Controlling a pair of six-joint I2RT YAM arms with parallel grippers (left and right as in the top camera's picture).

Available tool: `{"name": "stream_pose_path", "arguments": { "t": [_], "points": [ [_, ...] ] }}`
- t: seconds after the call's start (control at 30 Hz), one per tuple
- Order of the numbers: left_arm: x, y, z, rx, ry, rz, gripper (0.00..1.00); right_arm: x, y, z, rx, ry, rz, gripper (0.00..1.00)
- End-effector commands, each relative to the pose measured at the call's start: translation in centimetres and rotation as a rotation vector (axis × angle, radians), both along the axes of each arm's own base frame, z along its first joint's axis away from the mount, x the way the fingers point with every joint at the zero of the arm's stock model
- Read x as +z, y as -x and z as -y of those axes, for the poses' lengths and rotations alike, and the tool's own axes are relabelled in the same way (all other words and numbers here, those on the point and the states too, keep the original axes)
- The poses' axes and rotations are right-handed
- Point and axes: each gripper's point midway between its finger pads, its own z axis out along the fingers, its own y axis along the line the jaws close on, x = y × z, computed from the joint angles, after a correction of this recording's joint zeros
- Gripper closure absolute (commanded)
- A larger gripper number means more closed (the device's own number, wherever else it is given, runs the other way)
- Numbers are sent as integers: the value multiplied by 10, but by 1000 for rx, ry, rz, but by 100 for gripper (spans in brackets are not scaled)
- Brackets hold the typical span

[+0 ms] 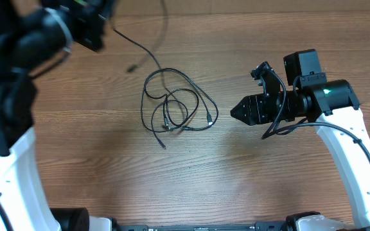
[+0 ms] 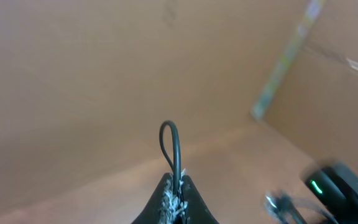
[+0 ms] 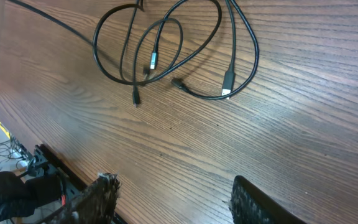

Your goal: Untangle cables

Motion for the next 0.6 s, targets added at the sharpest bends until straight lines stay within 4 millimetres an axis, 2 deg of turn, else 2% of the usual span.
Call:
{"name": "stream_pose_path", "arguments": {
  "t": [0.0, 0.07, 0.13, 0.17, 0.27, 0.33, 0.43, 0.57],
  "points": [
    [33, 0, -50, 163, 94, 66, 96, 6, -2, -2, 4, -2, 23, 43],
    [50, -3, -95, 312, 136, 115, 96, 6, -2, -2, 6, -1, 24, 43],
    [55, -3, -137, 452, 181, 128, 96, 6, -2, -2, 6, -1, 24, 43],
    [54, 1, -180, 596, 230, 117, 96, 5, -3, -1, 4, 5, 25, 43],
    [41, 13, -238, 789, 244, 88, 96, 5, -3, -1, 4, 6, 26, 43],
    [24, 20, -273, 921, 250, 37, 96, 5, -3, -1, 4, 5, 26, 43],
    [-4, 27, -303, 1048, 259, -59, 96, 5, -3, -1, 4, 5, 26, 43],
    [-46, 18, -311, 1068, 280, -220, 96, 5, -2, -1, 4, 5, 25, 43]
  ]
}}
